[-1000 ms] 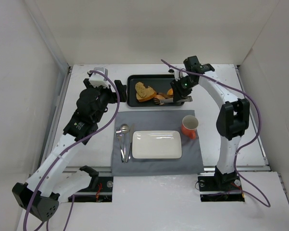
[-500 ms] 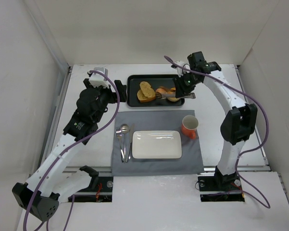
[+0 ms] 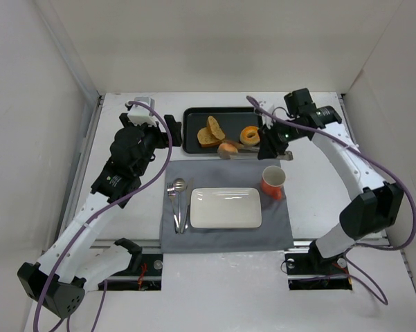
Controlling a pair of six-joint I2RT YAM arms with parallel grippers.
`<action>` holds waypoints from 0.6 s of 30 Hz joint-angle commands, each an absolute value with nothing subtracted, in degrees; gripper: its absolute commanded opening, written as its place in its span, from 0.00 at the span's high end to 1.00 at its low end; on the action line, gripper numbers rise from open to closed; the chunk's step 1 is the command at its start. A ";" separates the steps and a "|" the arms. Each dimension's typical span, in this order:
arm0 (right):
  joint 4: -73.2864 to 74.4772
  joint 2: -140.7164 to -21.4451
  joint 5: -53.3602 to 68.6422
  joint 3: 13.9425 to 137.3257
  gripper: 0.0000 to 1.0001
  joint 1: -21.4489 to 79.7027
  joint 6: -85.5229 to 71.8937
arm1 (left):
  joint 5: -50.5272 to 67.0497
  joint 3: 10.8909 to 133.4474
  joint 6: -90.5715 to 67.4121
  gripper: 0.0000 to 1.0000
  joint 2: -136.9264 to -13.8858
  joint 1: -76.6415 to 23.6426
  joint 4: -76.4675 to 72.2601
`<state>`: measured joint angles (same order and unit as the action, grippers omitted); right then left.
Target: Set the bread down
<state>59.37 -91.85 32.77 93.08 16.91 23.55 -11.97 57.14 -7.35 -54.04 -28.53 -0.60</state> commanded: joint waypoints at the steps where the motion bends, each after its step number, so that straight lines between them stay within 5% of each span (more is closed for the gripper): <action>1: 63.36 -86.15 38.67 87.91 0.62 19.68 31.10 | -12.39 57.92 -6.77 0.00 -53.09 -28.92 -3.43; 18: 65.40 -78.31 34.46 73.39 0.63 30.76 39.73 | -12.39 57.92 -6.77 0.00 -54.14 -28.92 -3.43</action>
<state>67.24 -79.20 35.14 73.60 30.13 38.04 -12.08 57.14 -7.33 -54.59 -28.53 -0.60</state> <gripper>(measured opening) 0.414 0.997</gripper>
